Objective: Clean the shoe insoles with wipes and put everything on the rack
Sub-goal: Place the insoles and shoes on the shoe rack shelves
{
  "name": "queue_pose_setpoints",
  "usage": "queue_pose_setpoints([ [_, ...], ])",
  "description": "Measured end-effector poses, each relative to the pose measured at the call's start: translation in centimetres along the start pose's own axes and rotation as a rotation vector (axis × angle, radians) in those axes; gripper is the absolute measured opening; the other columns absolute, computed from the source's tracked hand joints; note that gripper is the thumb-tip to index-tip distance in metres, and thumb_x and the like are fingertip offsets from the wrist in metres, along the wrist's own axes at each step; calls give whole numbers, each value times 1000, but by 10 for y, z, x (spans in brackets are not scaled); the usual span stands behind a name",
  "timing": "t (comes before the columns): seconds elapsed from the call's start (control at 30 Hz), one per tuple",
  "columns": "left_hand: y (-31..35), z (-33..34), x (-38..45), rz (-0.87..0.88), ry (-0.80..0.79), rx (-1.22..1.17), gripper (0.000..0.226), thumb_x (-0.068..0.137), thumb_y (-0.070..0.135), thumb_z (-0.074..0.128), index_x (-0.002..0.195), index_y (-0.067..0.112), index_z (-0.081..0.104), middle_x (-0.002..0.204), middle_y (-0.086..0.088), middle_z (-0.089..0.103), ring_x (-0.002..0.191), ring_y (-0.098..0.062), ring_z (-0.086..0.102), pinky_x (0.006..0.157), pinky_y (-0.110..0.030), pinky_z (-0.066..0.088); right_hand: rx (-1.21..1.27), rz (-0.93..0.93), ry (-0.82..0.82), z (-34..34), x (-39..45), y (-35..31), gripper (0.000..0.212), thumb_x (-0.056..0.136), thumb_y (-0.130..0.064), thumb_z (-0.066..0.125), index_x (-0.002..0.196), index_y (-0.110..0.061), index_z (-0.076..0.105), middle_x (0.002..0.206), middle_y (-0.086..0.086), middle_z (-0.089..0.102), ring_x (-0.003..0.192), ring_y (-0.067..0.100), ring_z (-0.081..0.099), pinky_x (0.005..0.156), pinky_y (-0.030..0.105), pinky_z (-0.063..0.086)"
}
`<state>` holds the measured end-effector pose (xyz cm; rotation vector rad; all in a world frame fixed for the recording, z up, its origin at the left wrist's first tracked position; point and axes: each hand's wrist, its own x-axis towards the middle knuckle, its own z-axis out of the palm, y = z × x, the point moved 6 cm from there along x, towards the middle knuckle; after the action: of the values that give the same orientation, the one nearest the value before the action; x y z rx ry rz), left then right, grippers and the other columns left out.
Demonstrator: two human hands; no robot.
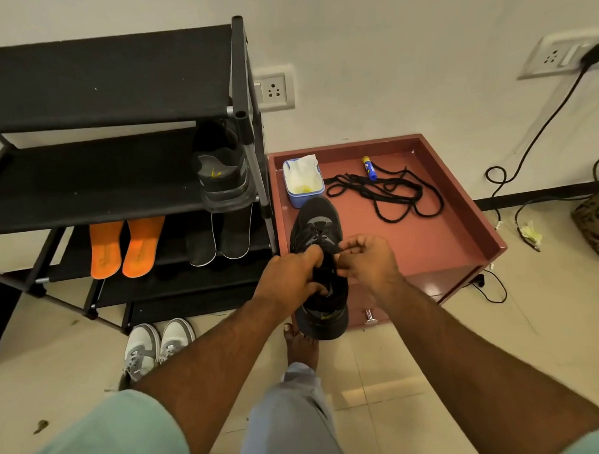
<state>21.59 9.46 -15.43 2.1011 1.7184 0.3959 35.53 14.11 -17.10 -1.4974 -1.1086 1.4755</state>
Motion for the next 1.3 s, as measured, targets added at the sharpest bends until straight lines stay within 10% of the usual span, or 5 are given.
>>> queue_pose_setpoints([
  [0.3,-23,1,13,-255,121,-679,57,98,10,54,150,27,39,143,3,45,131,-11,46,108,-28,41,-364,-99,-18,6,5,5,29,75,14,61,78,-14,57,68,4,56,58,17,57,53,35,57],
  [0.43,-20,-5,4,-165,158,-554,21,96,9,58,109,14,74,111,5,68,107,-6,62,99,-28,51,-626,-288,8,15,4,-6,31,69,11,58,69,-20,50,68,1,53,60,18,53,51,32,51],
  [0.6,-32,16,-5,-121,-32,-223,20,97,22,58,106,17,75,156,1,38,142,-21,29,116,-39,30,-902,-451,5,15,-1,-1,24,72,2,61,78,-19,50,88,2,50,78,19,48,62,25,43],
  [0.83,-39,15,-17,-241,168,-593,13,91,11,67,94,22,63,141,6,48,129,-13,47,103,-32,46,-1376,-607,-101,30,-5,2,26,85,-26,64,110,-25,67,147,2,30,129,27,27,103,45,36],
  [1.3,-36,16,1,-243,156,-486,67,88,6,66,146,33,44,134,9,47,117,-5,47,98,-23,45,-1715,-572,-202,50,18,-6,39,84,-30,65,122,-27,60,154,2,18,128,28,30,98,47,37],
])
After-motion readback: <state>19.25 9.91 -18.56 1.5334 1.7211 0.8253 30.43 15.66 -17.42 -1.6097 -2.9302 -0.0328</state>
